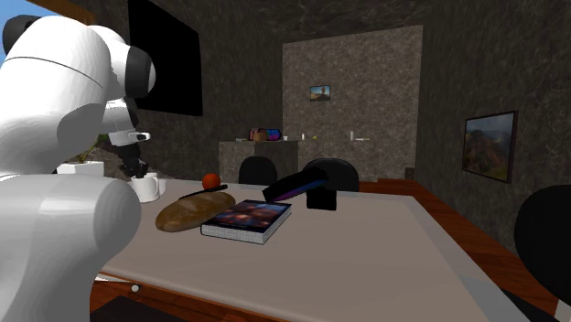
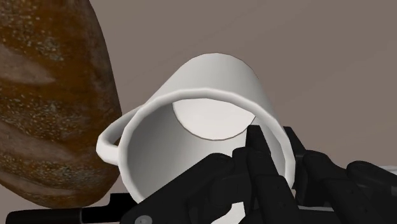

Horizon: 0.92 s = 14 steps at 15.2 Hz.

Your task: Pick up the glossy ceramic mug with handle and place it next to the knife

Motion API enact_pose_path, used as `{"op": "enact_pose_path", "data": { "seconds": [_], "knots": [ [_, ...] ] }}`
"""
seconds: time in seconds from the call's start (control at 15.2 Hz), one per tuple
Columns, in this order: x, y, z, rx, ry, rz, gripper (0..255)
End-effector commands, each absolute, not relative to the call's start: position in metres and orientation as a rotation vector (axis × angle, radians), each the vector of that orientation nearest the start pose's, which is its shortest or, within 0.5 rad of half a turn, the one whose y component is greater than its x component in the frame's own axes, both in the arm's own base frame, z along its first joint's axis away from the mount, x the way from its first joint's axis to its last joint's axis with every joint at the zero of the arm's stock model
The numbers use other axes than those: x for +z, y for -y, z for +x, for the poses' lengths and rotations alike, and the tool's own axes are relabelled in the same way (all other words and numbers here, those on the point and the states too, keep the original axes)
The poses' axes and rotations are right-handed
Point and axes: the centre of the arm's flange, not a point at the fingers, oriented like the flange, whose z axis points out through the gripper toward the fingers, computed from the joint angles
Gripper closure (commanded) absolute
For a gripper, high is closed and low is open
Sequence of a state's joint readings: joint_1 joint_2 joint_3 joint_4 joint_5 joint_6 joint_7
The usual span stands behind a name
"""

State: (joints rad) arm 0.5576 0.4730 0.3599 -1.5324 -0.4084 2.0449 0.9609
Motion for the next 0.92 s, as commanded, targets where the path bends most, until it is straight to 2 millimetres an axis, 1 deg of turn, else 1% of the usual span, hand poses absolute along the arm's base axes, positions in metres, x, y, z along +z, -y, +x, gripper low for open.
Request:
{"op": "enact_pose_path", "data": {
  "seconds": [0.0,0.46,0.86],
  "knots": [
    [0.394,-0.514,0.468,-0.342,0.141,-3.183,255],
    [0.357,-0.514,0.468,-0.342,0.141,-3.183,255],
    [0.357,-0.514,0.468,-0.342,0.141,-3.183,255]
  ]
}}
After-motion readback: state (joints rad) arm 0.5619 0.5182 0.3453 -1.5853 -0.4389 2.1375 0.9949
